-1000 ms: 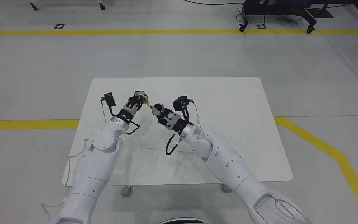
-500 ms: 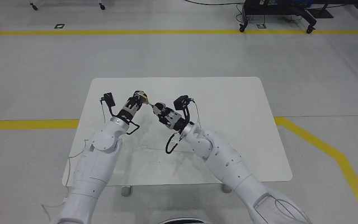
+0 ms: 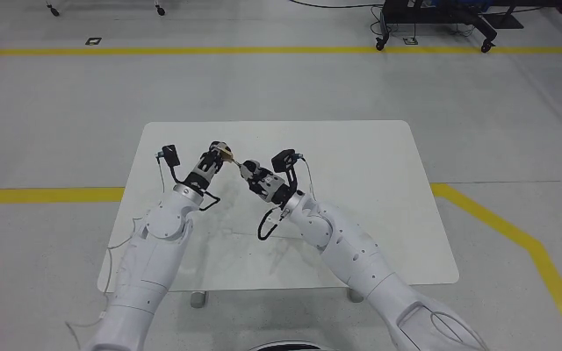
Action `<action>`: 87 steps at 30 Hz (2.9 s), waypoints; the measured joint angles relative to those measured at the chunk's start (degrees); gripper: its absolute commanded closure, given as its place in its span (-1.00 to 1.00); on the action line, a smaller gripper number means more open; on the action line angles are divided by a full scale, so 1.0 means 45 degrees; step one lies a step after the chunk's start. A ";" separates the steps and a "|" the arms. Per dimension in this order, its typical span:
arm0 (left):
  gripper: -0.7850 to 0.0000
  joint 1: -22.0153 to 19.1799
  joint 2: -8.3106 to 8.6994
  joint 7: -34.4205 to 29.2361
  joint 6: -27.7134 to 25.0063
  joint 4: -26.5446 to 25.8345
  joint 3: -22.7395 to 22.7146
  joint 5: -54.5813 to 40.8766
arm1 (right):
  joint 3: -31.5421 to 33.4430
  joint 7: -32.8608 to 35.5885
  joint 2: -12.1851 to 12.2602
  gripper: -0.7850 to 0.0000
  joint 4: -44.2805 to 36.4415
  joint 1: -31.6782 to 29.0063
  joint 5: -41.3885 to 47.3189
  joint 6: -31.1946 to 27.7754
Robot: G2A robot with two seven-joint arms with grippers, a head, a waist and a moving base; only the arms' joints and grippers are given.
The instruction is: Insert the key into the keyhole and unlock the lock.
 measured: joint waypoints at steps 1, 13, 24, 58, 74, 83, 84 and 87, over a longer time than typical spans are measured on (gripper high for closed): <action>1.00 0.0017 -0.0002 0.0042 -0.0002 -0.0013 0.0009 0.0062 | -0.0005 -0.0022 -0.0005 1.00 0.0003 0.0000 -0.0017 0.0017; 1.00 0.0058 -0.0042 0.0189 0.0279 -0.0141 0.0127 0.0435 | -0.0013 -0.0264 -0.0063 1.00 0.0074 0.0003 -0.0043 -0.0060; 1.00 -0.0137 -0.0085 -0.0786 0.1147 0.0039 0.0071 -0.0732 | 0.0087 -0.0541 -0.0064 1.00 0.0017 -0.0067 -0.0094 -0.0320; 1.00 -0.0996 -0.0323 -0.4276 0.3255 0.1895 -0.0404 -0.6821 | 0.0374 -0.2813 -0.0216 1.00 -0.0075 -0.0415 0.0064 -0.0349; 1.00 -0.1169 -0.0844 -0.3766 -0.0588 0.1740 0.0232 -0.8183 | 0.0087 -0.6367 -0.0423 1.00 -0.0134 -0.0769 -0.1367 -0.0239; 1.00 -0.1139 -0.0974 -0.3977 -0.1415 0.1833 0.0479 -0.8135 | -0.0118 -0.7473 -0.0567 1.00 0.0249 -0.0688 -0.1860 -0.0181; 1.00 -0.1143 -0.0972 -0.3993 -0.1387 0.1830 0.0473 -0.8150 | -0.0114 -0.7474 -0.0567 1.00 0.0250 -0.0686 -0.1855 -0.0193; 1.00 -0.1140 -0.0971 -0.3981 -0.1410 0.1828 0.0473 -0.8149 | -0.0113 -0.7471 -0.0566 1.00 0.0246 -0.0688 -0.1854 -0.0185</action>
